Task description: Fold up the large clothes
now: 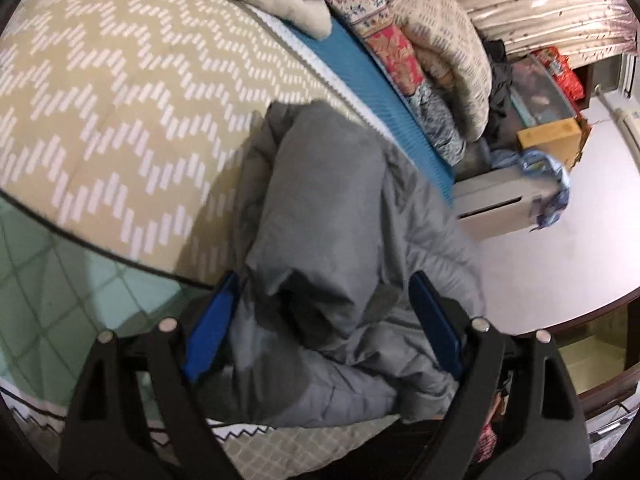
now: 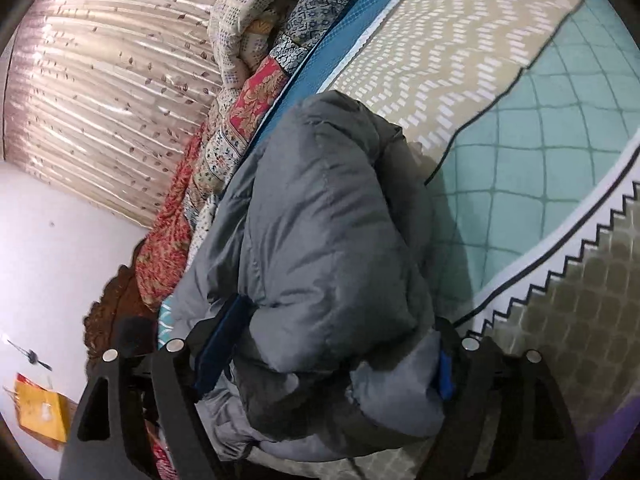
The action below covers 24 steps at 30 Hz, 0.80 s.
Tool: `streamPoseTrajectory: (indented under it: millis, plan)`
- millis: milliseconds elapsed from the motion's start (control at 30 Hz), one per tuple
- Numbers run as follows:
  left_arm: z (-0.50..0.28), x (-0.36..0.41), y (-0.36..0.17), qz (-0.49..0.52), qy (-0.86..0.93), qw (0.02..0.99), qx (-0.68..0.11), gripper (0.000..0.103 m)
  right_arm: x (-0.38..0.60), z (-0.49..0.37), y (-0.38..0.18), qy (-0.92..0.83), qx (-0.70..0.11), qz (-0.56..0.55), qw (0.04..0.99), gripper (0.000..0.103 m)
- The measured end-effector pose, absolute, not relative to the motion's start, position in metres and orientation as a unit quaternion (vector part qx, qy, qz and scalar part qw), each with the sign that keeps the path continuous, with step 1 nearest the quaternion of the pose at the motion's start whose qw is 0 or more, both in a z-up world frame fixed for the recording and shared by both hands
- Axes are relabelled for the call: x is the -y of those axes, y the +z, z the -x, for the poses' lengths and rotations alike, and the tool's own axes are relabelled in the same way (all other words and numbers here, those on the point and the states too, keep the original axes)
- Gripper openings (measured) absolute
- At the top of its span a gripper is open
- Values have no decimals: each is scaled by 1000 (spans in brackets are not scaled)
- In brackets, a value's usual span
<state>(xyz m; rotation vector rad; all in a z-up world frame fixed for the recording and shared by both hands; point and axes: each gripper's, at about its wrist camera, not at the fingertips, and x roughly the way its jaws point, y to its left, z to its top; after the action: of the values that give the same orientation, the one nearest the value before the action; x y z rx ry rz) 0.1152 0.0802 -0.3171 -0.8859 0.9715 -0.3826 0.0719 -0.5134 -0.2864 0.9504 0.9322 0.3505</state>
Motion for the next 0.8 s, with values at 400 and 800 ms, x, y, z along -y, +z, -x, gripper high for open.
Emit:
streamPoseTrajectory:
  millis: [400,800]
  plan:
    - [-143,-90,-307,337,-164,804,-463,86,513,-68,-288,135,-449,-423,775,44]
    - [-130,-14,-323,229,-243,788,-517,80,452,-86,-289,190,-502,-362,762,40]
